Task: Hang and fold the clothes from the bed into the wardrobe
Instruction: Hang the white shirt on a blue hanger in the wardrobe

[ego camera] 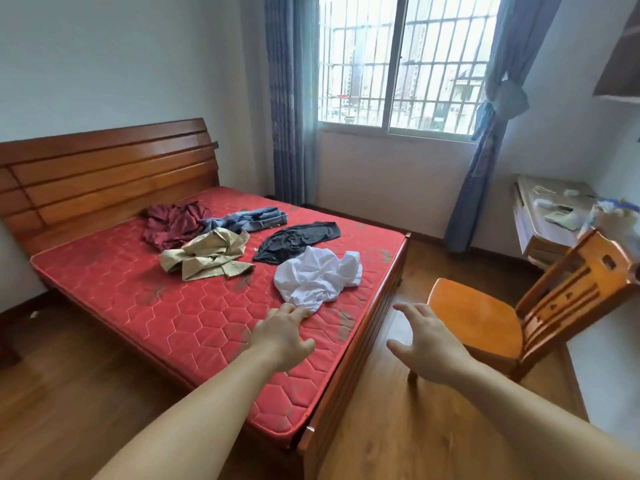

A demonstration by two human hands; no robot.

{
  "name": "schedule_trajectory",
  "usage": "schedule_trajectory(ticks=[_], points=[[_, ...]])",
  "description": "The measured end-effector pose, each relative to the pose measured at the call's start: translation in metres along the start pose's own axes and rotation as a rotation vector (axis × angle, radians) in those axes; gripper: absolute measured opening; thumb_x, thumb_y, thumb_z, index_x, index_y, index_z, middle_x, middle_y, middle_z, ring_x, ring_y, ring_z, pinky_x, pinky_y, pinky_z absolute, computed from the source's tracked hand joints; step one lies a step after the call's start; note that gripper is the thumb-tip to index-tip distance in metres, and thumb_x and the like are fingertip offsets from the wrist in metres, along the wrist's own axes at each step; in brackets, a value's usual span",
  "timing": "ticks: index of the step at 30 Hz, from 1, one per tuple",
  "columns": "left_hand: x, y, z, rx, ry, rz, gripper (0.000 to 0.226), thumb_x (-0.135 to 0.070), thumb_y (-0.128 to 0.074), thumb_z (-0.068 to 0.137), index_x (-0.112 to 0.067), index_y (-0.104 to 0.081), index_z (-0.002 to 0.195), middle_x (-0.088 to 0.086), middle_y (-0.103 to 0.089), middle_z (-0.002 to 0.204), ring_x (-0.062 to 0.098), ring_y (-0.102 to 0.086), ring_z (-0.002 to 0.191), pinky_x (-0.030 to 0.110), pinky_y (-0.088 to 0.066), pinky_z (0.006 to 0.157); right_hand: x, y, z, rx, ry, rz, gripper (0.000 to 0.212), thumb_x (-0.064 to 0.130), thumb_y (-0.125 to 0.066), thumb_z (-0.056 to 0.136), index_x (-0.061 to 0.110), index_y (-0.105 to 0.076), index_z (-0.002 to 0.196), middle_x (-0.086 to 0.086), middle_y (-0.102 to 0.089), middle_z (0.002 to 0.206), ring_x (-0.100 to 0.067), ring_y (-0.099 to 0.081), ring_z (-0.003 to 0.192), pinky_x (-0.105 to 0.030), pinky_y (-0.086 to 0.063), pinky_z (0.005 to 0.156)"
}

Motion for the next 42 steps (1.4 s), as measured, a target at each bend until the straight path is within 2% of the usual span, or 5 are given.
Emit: schedule_trajectory(ticks=[7,15,23,29,42], points=[[0.004,-0.008,0.113,0.035,0.056,-0.019,0.063,-0.048,-0.056,0.084,-0.035,-0.039,0.143,-0.006,-0.04,0.144,0.02,-0.038,0.132,0.041,-0.037,0.106,-0.021,0.004,0.116,0.04,0.01,-0.058,0.073,0.045,-0.063,0.088,0.031,-0.027,0.149,0.002,-0.029,0.153,-0.019,-0.038,0.135,-0.033,-0.045,0.101],[-0.027,-0.014,0.244,0.021,0.1,0.026,0.06,-0.05,-0.057,0.085,-0.036,-0.041,0.141,-0.008,-0.041,0.143,0.019,-0.038,0.132,0.04,-0.038,0.107,-0.081,0.016,0.257,0.048,0.172,-0.278,0.072,0.049,-0.056,0.088,0.034,-0.021,0.149,0.0,-0.026,0.155,-0.024,-0.037,0.135,-0.04,-0.046,0.101],[-0.061,-0.022,0.351,0.032,0.262,0.07,0.057,-0.045,-0.055,0.086,-0.038,-0.04,0.14,-0.008,-0.041,0.142,0.019,-0.04,0.13,0.038,-0.038,0.105,-0.142,0.038,0.416,0.139,0.166,-0.104,0.071,0.047,-0.059,0.085,0.034,-0.025,0.146,-0.001,-0.03,0.149,-0.027,-0.042,0.129,-0.045,-0.046,0.098],[-0.039,-0.024,0.426,0.02,0.393,0.054,0.06,-0.046,-0.055,0.086,-0.036,-0.038,0.142,-0.007,-0.04,0.141,0.021,-0.04,0.129,0.039,-0.04,0.101,-0.151,0.023,0.52,0.22,0.227,-0.113,0.071,0.047,-0.06,0.085,0.034,-0.026,0.146,0.0,-0.03,0.15,-0.026,-0.04,0.131,-0.043,-0.046,0.099],[0.004,-0.066,0.617,0.082,0.479,-0.089,0.062,-0.042,-0.056,0.086,-0.035,-0.038,0.144,-0.005,-0.036,0.148,0.022,-0.038,0.132,0.038,-0.036,0.105,-0.161,-0.03,0.734,0.343,0.295,-0.254,0.071,0.049,-0.061,0.086,0.031,-0.028,0.145,-0.003,-0.032,0.149,-0.028,-0.043,0.128,-0.047,-0.049,0.096]])
Point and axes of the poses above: each hand's wrist, its own z-axis towards the middle knuckle, its own y-axis out of the back of the hand, x = y × z, the point moved 3 cm from there along z, towards the middle knuckle
